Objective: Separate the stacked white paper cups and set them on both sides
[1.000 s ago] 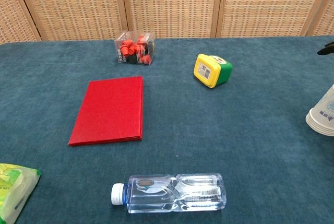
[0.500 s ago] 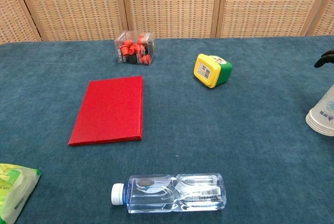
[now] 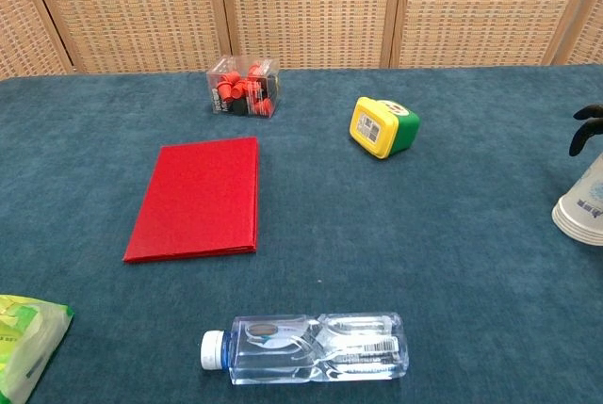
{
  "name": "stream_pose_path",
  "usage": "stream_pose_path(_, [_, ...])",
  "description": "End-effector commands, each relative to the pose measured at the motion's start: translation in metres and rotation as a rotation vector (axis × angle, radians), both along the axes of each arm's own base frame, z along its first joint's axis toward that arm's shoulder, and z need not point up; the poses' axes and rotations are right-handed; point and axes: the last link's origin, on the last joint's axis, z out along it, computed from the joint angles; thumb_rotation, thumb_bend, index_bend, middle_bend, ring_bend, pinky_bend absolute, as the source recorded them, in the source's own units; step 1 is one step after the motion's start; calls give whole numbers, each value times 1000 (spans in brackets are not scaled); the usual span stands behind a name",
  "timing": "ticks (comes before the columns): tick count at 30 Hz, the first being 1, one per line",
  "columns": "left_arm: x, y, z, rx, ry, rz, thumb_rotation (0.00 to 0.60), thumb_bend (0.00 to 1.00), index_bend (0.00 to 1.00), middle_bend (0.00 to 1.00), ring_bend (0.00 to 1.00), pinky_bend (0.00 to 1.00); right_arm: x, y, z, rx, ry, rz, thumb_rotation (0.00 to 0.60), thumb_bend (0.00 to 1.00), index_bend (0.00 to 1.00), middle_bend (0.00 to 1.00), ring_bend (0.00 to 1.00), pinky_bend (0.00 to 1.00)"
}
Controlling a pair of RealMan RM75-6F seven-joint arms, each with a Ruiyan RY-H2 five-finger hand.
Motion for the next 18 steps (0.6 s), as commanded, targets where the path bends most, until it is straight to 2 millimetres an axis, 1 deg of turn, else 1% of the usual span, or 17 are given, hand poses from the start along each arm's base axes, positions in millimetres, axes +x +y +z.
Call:
stream_pose_path(1, [0,0,1,2,-2,0,600,223,0,0,0,0,-3,-3,-4,1,-6,-5,600,76,313,86,0,299])
stream_pose_path(3, [0,0,1,4,-5,1,600,223,0,0,0,0,-5,-4,-6,2,-10,-11,600,76,335,107,0,318])
stream_pose_path(4, [0,0,1,4,-5,1,600,223,0,0,0,0,-6,-4,-6,1,-10,-9,600,76,358,133,9,342])
stream_pose_path(6, [-1,1,0,1,-5,1,600,223,0,0,0,0,-7,-3,-8,-2,-9,-2,600,76,416,199,56,402])
stream_pose_path(9, [-1,1,-1,-3,-4,2,600,223,0,0,0,0,-8,-1,-12,-12,-17,10,600,76,527,344,208,536])
stream_pose_path(11, [-1,1,-1,-3,-6,0,600,223,0,0,0,0,-7,0,-14,-18,-28,20,600,83,608,459,327,628])
stream_pose_path(14, [-1,1,0,0,-10,1,600,223,0,0,0,0,-4,0,-15,-36,-40,46,600,95,691,559,424,677])
stream_pose_path(18, [-2,2,0,0,-16,0,600,223,0,0,0,0,3,-2,-14,-55,-66,74,600,108,753,601,466,698])
